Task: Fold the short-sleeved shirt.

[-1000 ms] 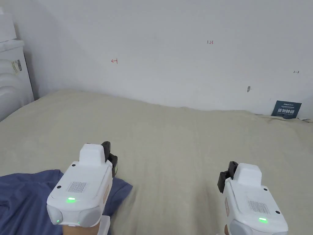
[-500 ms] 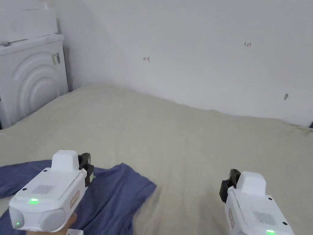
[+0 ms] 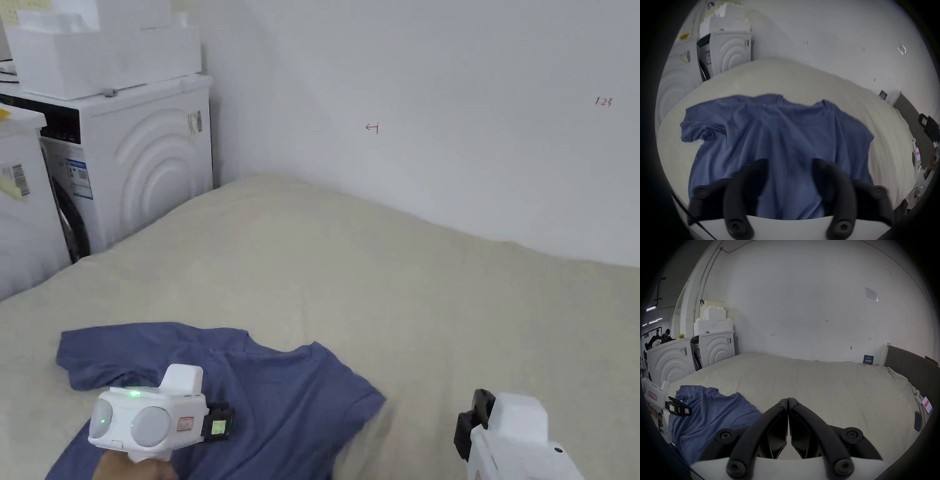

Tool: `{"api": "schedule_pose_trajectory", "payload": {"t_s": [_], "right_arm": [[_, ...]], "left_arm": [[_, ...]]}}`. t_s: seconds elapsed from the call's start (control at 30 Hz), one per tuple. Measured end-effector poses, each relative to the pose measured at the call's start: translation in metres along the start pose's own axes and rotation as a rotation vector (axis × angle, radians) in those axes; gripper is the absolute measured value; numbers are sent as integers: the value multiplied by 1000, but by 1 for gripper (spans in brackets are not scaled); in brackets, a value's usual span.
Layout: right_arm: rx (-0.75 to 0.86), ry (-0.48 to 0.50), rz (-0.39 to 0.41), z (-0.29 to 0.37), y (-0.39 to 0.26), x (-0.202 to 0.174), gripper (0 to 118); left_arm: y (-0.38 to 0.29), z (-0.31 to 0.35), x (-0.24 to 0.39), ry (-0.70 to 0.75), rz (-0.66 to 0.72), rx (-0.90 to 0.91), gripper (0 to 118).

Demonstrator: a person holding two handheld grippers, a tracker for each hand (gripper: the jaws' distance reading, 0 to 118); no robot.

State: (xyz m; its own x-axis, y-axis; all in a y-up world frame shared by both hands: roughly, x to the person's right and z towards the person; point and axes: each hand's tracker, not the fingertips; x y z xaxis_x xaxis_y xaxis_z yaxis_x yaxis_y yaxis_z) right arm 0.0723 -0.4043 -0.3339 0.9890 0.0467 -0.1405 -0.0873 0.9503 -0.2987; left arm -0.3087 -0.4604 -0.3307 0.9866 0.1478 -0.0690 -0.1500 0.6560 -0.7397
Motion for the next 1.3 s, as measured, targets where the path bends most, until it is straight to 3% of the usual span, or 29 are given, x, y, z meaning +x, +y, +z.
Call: {"api": "schedule_pose_trajectory", "payload": {"t_s": [0.07,0.27,0.37,0.47,0.6,0.63,0.73,1.1,1.3], "right_arm": [[-11,2,6,-2,-3,-1,1],[-40,0,19,-6,-9,4,1],[-46,-2,25,-7,-12,6,1],[-53,-5,25,-7,-14,8,1],[-56,-10,15,-6,-16,11,1],[-57,-10,12,-6,-16,12,1],[-56,-12,6,-4,-16,14,1],[-18,-45,-17,9,-9,37,1],[24,-87,-33,20,3,60,1]], "left_arm": [[-2,-7,3,22,3,-58,91],[-16,-19,24,85,-140,-93,93],[-9,-16,29,113,-125,-108,88],[-6,-13,35,128,-129,-116,70],[-2,-19,40,114,-160,-111,6],[-2,-22,40,122,-175,-109,1],[-7,-22,37,142,-182,-98,0],[12,44,9,-62,156,227,0],[35,62,16,-138,145,362,0]]}}
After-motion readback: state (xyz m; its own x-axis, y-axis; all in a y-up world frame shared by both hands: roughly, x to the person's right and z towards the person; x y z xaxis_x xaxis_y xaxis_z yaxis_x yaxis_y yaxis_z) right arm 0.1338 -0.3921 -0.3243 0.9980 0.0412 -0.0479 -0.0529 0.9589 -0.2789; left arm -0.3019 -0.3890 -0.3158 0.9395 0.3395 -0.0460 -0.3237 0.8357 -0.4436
